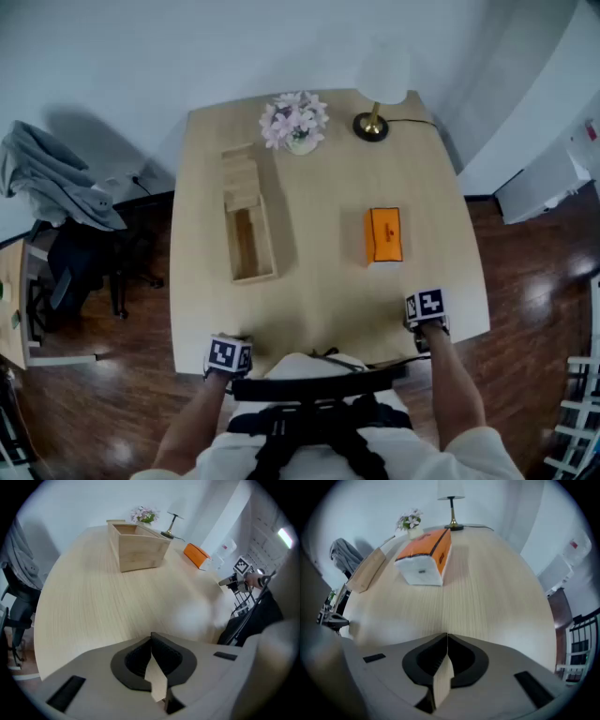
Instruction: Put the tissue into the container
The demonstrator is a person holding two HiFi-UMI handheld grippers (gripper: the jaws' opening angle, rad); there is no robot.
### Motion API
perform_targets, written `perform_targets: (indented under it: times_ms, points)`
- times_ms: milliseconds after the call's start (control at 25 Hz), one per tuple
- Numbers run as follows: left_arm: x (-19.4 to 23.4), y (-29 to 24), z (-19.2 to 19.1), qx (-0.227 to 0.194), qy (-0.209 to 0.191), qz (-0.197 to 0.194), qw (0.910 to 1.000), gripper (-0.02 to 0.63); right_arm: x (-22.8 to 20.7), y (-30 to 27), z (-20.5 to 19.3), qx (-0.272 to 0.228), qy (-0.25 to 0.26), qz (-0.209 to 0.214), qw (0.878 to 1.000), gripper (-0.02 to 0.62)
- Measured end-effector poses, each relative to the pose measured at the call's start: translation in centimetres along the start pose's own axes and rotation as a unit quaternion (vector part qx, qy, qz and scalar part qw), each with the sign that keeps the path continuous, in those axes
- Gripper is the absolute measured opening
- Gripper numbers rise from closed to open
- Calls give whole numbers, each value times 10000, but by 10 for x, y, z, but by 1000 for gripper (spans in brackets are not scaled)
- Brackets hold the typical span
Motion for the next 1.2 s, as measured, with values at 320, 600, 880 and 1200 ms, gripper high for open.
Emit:
perform_targets:
  times_ms: [320,600,880,1200]
  points:
    - [-24,10,11,-534,338,-357,9974,0,-6,39,83,-1442,-371,504,9876,196]
    - [-42,25,23,-833,239,-439,9953,0,2,54,139,-1810,-353,665,9806,270]
    - [-46,33,15,-958,448,-482,9932,0,-8,58,147,-1890,-593,849,9765,281]
    - [-49,51,31,-1639,735,-469,9826,0,35,66,201,-2219,-288,1134,9680,390]
Point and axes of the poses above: the fingertips, and each gripper's own axes: y backward along the fingers, x to its left, z out of its top, the point moved 8 cm from there along y, backward along the fingers, and after that the axes turned 3 degrees about x, right-handed, at the moved point
